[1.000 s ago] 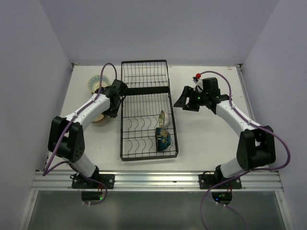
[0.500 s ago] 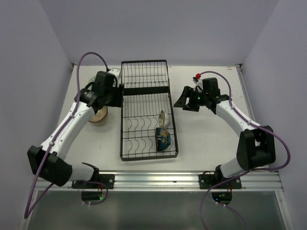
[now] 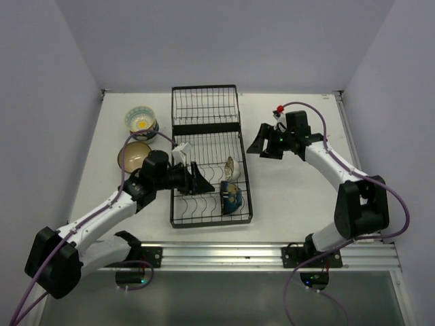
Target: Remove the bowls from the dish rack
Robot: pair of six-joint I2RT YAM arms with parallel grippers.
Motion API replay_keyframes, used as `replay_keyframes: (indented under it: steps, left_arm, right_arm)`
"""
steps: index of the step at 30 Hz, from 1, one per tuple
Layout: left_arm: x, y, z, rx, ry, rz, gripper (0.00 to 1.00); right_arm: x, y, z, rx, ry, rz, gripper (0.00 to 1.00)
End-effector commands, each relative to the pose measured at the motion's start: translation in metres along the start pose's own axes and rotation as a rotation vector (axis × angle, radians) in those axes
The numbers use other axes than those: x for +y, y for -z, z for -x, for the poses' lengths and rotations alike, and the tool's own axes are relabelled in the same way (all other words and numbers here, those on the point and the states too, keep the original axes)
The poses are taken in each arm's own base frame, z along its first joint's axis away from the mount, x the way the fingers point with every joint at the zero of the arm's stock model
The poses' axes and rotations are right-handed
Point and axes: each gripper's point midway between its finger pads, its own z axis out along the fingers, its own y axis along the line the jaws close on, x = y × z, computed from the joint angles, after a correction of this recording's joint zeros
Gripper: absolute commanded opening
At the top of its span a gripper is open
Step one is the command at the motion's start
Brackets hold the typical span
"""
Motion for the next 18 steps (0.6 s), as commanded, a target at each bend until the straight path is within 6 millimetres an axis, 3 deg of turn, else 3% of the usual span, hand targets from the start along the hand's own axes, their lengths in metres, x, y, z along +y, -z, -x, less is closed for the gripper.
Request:
replay_keyframes:
  steps: [1,6,12,18]
  left_arm:
    - [-0.060,0.006,0.022,-0.109,-0.054,-0.243,0.62]
    - [-0.067,-0.001,0.000,-0.078,-0.064,-0.279,0.62]
    - [-0.058,-0.020,-0.029,-0.017,-0.057,-0.267,0.62]
    - [-0.055,-0.038,-0.045,0.018,-0.067,-0.247,0.62]
  right_arm:
    - [0.005,0.001,0.008,0.003,0.001,0.013,0.71]
    - [0.001,-0.002,0.007,0.018,-0.011,0.003,0.71]
    - [-0.003,-0.005,0.005,0.028,-0.016,-0.015,0.71]
    - [-0.005,-0.006,0.007,0.033,-0.023,-0.027,0.71]
